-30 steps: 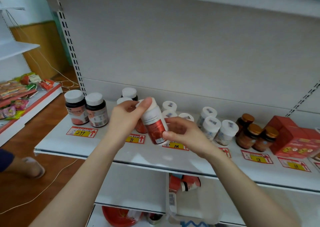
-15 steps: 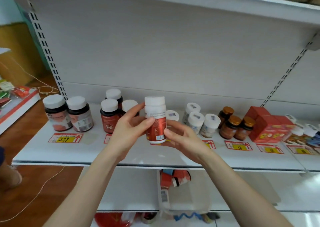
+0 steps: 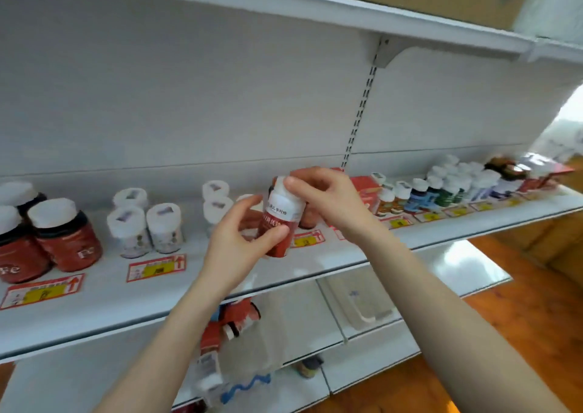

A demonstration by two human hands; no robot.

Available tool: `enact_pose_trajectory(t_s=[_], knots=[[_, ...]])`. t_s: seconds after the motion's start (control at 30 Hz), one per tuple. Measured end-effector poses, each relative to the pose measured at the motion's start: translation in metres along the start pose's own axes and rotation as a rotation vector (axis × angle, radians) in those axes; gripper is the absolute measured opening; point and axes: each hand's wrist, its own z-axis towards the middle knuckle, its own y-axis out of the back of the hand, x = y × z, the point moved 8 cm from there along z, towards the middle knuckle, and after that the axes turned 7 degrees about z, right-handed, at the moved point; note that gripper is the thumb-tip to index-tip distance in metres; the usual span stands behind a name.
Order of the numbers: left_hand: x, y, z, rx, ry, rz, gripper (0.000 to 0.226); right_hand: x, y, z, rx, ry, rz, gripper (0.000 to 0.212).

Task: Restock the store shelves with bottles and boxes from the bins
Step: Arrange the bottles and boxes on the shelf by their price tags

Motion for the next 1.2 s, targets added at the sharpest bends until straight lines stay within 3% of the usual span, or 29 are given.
enact_pose_trajectory(t_s=[0.13,0.27,0.33,0.5,0.67,0.83,0.93,1.2], knots=[[-0.011,-0.086,-0.007,0.237,0.055,-0.05,0.075,-0.02,0.091,-0.02,-0.028,-0.083,0.08,0.012],[-0.036,-0.175,-0.015,0.393,0.026,-0.11,0.049,-0.034,0.175,-0.044,-0.094,-0.153,0.136,0.01],[-0.051,-0.218,-0.016,0.419,0.003,-0.12,0.033,-0.038,0.217,-0.057,-0.152,-0.163,0.133,0.011],[-0.081,-0.319,-0.01,0.484,-0.06,-0.063,0.048,-0.049,0.318,-0.094,-0.337,-0.169,-0.093,0.019],[-0.102,-0.43,-0.003,0.589,-0.134,0.047,0.054,-0.081,0.414,-0.121,-0.581,-0.171,-0.073,0.03],[-0.121,-0.538,0.015,0.685,-0.361,0.222,0.059,-0.119,0.516,-0.129,-0.757,-0.173,-0.129,0.03],[-0.126,-0.604,0.034,0.7,-0.506,0.398,0.065,-0.14,0.581,-0.123,-0.827,-0.173,-0.183,0.03],[-0.119,-0.759,0.097,0.689,-0.637,0.669,0.06,-0.192,0.722,-0.09,-0.913,-0.216,-0.301,0.034]])
